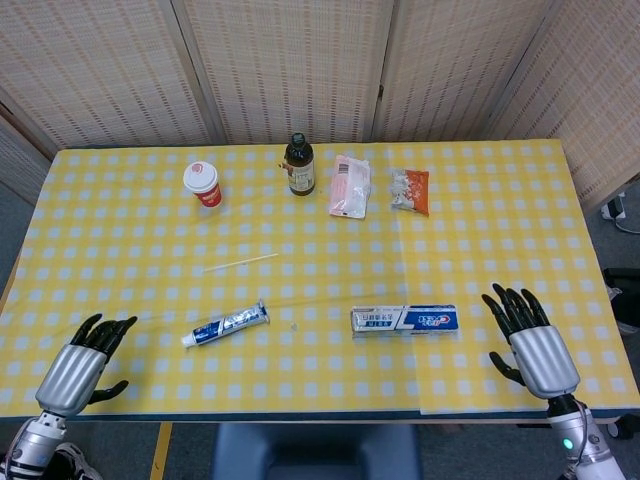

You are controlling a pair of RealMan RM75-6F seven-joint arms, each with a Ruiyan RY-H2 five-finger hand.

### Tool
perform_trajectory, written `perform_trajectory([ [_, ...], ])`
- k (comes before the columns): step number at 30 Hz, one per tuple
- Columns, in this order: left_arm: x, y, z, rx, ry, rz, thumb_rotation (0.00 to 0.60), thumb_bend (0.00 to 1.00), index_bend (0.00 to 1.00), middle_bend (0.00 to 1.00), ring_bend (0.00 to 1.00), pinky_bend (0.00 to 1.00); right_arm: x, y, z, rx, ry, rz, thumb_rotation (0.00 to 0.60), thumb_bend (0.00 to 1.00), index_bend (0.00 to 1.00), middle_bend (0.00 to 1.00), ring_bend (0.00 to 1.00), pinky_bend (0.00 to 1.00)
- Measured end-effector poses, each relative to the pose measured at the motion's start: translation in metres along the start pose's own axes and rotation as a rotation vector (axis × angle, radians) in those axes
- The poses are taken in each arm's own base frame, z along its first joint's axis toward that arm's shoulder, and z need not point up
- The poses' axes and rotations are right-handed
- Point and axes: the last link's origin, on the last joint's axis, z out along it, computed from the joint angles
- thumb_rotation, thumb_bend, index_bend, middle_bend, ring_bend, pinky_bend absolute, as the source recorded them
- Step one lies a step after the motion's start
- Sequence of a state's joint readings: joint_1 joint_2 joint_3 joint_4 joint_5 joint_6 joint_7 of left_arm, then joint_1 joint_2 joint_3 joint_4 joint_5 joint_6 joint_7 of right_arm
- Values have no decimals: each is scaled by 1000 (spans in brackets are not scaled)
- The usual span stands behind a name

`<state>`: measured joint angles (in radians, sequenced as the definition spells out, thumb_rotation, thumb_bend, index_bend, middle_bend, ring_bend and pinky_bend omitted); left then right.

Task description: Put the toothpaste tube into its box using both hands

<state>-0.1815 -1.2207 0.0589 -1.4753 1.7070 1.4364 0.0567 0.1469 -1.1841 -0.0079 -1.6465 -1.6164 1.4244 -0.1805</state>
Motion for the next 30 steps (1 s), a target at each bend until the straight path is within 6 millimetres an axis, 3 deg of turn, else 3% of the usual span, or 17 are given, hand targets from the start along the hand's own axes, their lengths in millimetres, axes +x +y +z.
perform_trajectory([
  [5, -2, 17, 19, -76, 60, -47, 600, 207, 191, 837, 806, 869, -2, -3, 2, 7, -2, 2, 600, 323, 0, 0, 0, 0],
  [7, -2, 21, 24, -91, 53, -63, 600, 219, 257, 955, 935, 971, -4, -3, 3, 10, -10, -1, 600, 324, 0, 0, 0, 0],
  [9, -2, 30, 31, -112, 46, -98, 600, 240, 359, 1000, 999, 1000, -6, -4, 4, 9, -19, -4, 600, 324, 0, 0, 0, 0],
  [14, -3, 52, 43, -124, 28, -233, 600, 275, 450, 1000, 1000, 1000, -8, -3, 10, -5, -26, -7, 600, 324, 0, 0, 0, 0],
  [30, -18, 95, 105, -33, -157, -272, 600, 337, 423, 1000, 1000, 1000, -16, -3, 21, -31, -73, -16, 600, 324, 0, 0, 0, 0],
])
